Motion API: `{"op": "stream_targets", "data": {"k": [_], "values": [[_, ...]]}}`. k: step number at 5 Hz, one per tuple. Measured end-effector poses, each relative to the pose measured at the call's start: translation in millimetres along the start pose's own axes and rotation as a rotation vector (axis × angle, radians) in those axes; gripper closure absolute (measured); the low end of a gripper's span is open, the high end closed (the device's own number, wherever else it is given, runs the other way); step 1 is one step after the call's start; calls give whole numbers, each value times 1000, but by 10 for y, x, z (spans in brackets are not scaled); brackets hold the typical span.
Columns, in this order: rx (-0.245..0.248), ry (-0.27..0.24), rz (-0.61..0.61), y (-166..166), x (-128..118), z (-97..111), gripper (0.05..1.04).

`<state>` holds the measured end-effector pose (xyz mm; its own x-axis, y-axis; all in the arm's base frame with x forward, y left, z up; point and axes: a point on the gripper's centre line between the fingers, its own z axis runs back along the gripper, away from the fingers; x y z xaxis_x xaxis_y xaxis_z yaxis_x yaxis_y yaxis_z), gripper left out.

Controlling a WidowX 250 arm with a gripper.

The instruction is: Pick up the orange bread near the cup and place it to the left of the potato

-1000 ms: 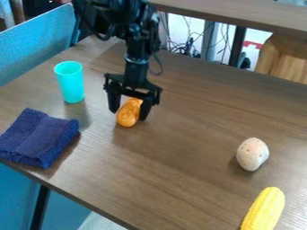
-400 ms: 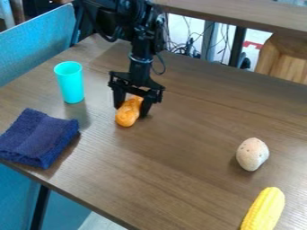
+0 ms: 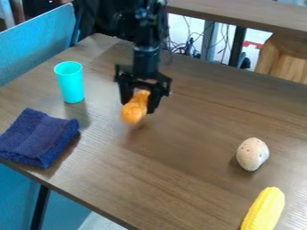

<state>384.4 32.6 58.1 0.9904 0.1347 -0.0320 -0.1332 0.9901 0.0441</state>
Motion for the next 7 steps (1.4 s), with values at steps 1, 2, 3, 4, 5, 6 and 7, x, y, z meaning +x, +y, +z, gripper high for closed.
{"op": "stream_targets", "data": {"k": [1, 2, 3, 4, 5, 6, 7], "values": [[0, -25, -82, -337, -11, 56, 281], [18, -63, -164, -640, 5, 129, 281], [82, -86, -257, -901, -48, 149, 281], [66, -71, -296, -986, -107, 111, 281], [11, -66, -306, -1047, -125, 88, 281], [4, -15, -280, -1005, -117, -85, 281], [-9, 0, -262, -1021, -78, -171, 281]]}}
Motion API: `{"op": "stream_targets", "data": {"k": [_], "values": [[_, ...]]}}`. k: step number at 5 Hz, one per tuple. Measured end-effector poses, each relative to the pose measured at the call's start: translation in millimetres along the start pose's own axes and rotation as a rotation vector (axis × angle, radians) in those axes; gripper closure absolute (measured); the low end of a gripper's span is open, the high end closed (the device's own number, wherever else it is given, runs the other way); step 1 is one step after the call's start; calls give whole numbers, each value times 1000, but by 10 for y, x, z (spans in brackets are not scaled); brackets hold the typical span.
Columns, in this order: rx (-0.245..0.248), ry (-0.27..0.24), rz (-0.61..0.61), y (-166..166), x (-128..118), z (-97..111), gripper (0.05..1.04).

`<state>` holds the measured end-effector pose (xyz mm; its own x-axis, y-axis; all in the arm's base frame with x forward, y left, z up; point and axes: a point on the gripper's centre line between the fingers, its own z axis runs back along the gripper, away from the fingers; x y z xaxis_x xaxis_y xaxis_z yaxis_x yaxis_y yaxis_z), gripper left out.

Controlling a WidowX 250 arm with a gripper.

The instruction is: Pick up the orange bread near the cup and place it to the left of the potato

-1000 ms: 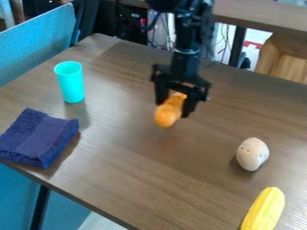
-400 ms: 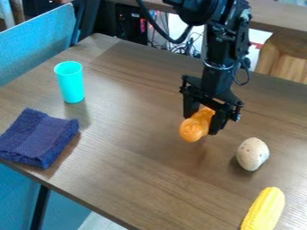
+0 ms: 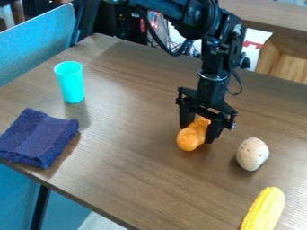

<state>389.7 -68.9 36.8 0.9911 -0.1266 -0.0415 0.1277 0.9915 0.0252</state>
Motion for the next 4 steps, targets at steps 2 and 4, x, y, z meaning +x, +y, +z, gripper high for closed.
{"op": "stream_targets", "data": {"k": [2, 4], "values": [[35, -15, 7, -39, 100, -86, 281], [-8, -17, 6, -143, 82, -113, 72]]}}
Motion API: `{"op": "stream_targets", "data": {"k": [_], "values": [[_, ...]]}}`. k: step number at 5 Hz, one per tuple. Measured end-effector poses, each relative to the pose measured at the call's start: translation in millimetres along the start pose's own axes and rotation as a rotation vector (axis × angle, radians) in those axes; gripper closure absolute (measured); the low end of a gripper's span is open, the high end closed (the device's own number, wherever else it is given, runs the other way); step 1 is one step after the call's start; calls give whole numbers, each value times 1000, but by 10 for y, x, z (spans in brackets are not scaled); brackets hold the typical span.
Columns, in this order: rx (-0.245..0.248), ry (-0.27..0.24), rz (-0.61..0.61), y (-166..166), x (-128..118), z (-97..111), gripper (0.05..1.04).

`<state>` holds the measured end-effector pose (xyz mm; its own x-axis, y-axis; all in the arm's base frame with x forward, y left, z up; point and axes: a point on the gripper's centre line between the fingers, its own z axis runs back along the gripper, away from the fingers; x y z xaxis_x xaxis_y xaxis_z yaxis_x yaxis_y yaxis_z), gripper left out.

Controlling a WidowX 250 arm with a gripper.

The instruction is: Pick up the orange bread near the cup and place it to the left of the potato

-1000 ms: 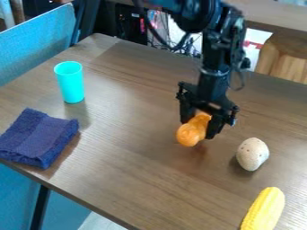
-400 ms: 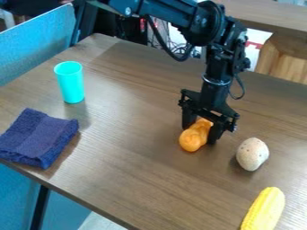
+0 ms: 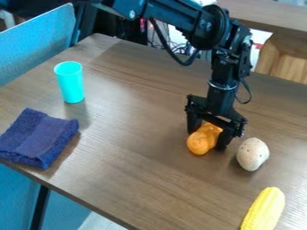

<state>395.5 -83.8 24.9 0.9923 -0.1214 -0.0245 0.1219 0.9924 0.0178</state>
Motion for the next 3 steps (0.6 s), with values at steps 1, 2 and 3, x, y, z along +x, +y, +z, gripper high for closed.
{"op": "stream_targets", "data": {"k": [1, 2, 3], "values": [[-15, -22, 18, 48, -64, 56, 75], [-32, -83, 46, 165, -42, 263, 79], [-55, -113, 75, 268, -61, 406, 79]]}}
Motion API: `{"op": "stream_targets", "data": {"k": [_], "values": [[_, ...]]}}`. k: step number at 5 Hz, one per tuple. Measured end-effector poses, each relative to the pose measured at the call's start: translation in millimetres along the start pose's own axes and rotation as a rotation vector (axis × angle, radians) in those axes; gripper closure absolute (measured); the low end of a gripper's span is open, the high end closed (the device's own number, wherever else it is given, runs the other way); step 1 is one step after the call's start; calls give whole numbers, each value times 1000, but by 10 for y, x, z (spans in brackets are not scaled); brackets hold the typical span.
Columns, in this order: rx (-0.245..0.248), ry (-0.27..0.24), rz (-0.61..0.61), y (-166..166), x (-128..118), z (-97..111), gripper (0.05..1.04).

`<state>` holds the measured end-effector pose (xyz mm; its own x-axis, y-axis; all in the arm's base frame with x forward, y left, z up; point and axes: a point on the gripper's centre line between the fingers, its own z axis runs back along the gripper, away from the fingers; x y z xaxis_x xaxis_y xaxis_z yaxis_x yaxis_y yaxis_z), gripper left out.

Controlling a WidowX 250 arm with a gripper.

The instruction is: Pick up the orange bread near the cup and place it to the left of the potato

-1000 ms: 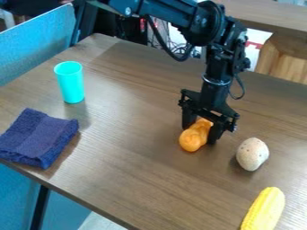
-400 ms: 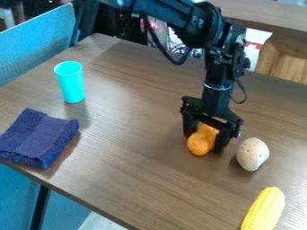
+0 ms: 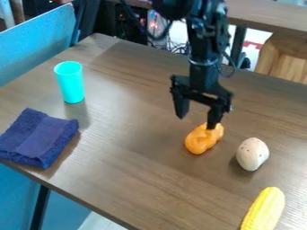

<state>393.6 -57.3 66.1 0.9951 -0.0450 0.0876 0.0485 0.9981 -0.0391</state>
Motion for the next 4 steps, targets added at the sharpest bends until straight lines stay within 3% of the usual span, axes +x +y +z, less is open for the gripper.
{"op": "stream_targets", "data": {"k": [1, 2, 3, 4], "values": [[13, -44, 14, 205, -31, 242, 79], [98, -6, 37, 630, -127, 289, 79], [144, 6, 50, 1120, -295, 343, 79], [176, 18, -28, 1544, -407, 386, 79]]}}
